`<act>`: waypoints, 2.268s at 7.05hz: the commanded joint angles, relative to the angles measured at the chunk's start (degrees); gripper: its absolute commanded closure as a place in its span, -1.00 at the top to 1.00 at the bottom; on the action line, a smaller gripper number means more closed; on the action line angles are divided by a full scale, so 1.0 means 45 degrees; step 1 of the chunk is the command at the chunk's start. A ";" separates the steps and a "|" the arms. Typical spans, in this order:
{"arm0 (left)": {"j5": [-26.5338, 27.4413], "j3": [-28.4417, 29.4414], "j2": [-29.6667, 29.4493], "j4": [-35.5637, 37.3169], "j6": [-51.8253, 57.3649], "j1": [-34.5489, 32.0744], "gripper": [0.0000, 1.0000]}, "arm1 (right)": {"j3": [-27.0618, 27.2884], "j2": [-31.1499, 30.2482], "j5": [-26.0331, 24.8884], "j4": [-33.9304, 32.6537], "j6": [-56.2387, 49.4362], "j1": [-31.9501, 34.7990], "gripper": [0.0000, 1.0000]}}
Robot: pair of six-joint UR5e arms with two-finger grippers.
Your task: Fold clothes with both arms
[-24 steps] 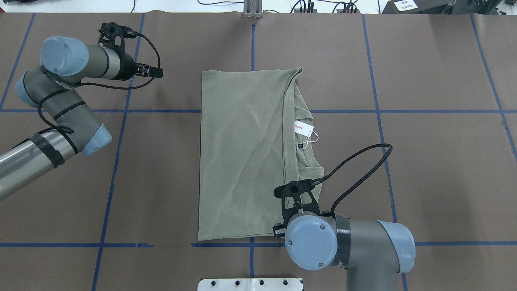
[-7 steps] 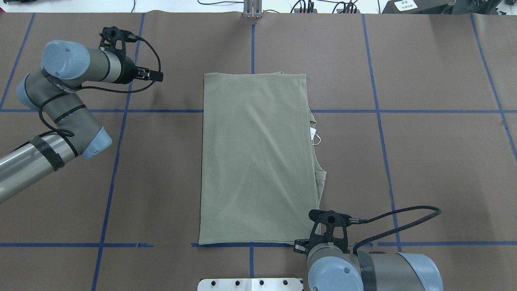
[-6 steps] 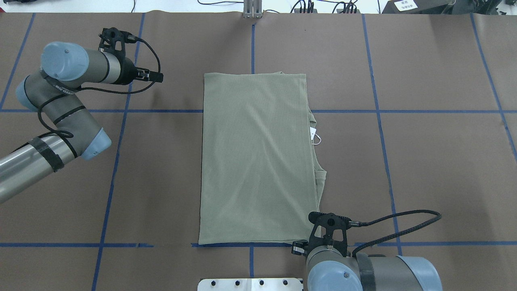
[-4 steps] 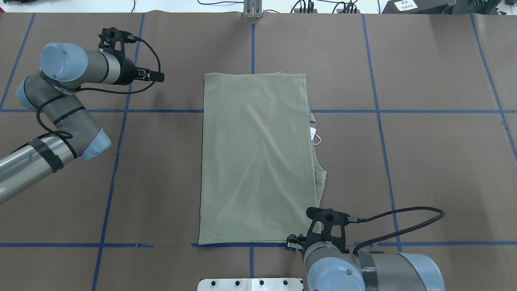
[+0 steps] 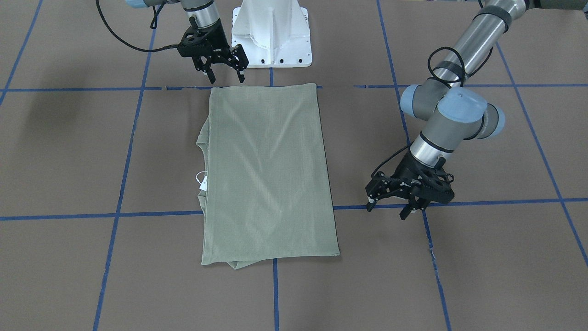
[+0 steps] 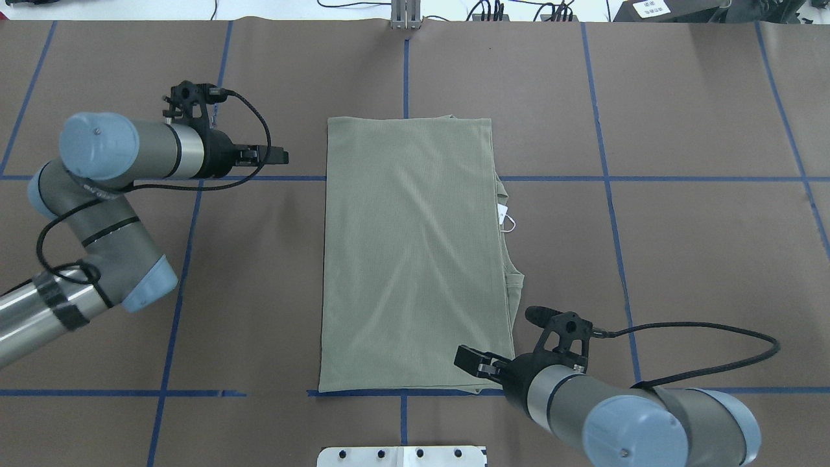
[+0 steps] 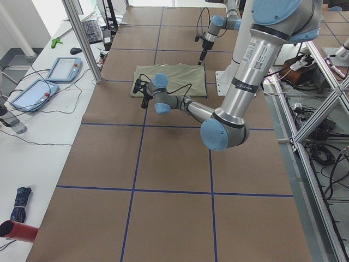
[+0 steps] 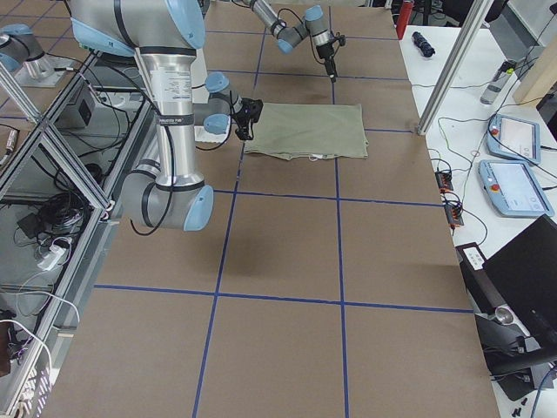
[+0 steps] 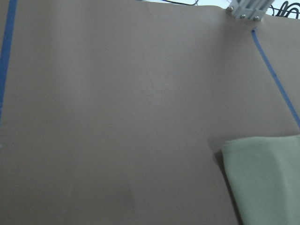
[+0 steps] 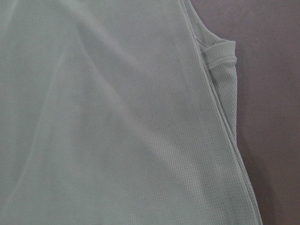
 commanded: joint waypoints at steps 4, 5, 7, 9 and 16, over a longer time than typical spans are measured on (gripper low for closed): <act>0.5130 -0.6346 0.3051 0.2786 -0.8794 0.6415 1.00 | -0.0024 -0.1519 -0.0965 0.1920 0.2206 0.0554 1.00; 0.6484 -0.6229 0.3032 0.2806 -1.0709 0.7474 0.98 | -0.0024 -0.1500 -0.0965 0.1939 0.2596 0.0671 1.00; 0.7667 -0.5470 0.2857 0.2786 -1.2463 0.8380 0.81 | -0.0024 -0.1481 -0.0965 0.1939 0.2659 0.0673 1.00; 0.7689 -0.4710 0.2275 0.2786 -1.2506 0.8520 0.81 | -0.0024 -0.1461 -0.1140 0.1939 0.2678 0.0653 1.00; 0.8040 -0.4334 0.1803 0.2689 -1.2526 0.8852 -0.72 | -0.0063 -0.1480 -0.1315 0.1939 0.2698 0.0653 1.00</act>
